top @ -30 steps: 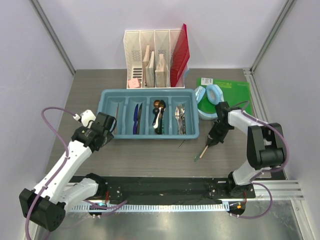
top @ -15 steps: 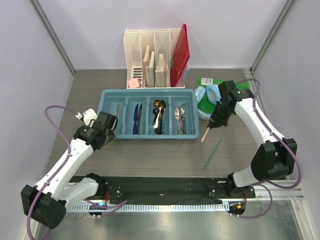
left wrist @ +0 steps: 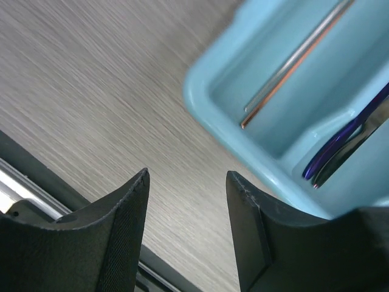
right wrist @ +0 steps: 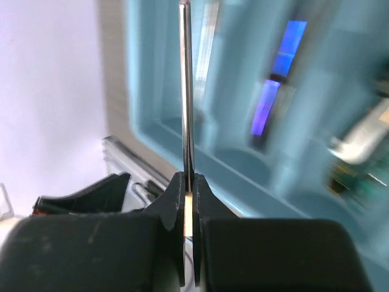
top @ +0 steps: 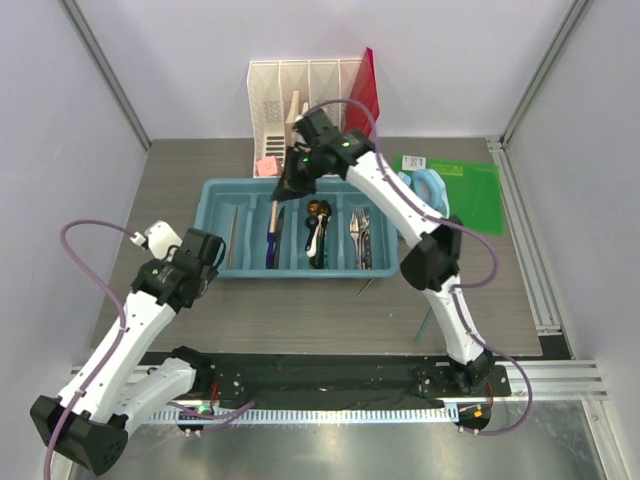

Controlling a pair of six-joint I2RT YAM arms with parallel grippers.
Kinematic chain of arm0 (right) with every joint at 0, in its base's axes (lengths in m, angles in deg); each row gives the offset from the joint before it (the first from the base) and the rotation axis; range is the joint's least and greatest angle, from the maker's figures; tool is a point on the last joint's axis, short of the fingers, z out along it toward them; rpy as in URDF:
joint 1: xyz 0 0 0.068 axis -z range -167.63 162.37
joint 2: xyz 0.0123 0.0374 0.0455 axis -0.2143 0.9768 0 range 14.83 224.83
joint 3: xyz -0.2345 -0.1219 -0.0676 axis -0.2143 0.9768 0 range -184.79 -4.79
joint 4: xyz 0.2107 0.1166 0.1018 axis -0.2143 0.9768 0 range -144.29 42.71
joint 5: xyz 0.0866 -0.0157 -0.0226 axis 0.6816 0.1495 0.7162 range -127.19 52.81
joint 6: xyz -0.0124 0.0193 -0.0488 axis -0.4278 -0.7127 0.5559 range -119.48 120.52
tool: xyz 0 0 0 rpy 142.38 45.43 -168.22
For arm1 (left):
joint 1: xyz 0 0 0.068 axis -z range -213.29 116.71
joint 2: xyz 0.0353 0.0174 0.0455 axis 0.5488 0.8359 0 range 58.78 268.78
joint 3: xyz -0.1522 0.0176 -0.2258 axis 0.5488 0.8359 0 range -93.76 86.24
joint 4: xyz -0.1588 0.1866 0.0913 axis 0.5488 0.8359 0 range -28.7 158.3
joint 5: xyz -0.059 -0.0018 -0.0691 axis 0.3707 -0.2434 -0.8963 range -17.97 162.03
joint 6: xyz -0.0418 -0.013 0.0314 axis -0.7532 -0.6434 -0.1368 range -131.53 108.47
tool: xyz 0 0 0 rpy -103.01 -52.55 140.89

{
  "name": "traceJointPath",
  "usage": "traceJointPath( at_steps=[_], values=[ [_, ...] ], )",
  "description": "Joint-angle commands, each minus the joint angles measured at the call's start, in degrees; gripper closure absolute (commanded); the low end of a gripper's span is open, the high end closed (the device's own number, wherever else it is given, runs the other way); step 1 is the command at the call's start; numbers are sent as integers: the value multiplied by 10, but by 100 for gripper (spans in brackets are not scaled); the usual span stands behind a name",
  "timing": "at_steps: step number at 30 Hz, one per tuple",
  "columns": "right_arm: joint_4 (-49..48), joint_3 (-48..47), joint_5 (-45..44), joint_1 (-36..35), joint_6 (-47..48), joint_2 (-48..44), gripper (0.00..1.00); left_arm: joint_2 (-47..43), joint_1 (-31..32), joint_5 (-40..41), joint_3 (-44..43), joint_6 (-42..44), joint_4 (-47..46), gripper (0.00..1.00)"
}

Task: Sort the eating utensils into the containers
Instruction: Place the chopstick in the storage box.

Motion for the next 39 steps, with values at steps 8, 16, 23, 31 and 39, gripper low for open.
traceJointPath(
  at_steps=[8, 16, 23, 31, 39],
  values=[
    [-268, -23, 168, -77, -134, 145, 99, -86, -3, 81, -36, -38, 85, 46],
    [-364, -51, 166, -97, -191, 233, 99, -79, -4, 67, -40, -19, 85, 48],
    [-468, -21, 198, -95, -259, 269, 75, -80, -3, 51, -28, -25, 87, 49],
    [-495, 15, 217, -83, -268, 242, 57, -87, -3, 49, -27, -24, 83, 49],
    [-516, 167, 170, -17, -242, 26, 57, -74, -3, 40, -21, -19, 57, 49]
  ],
)
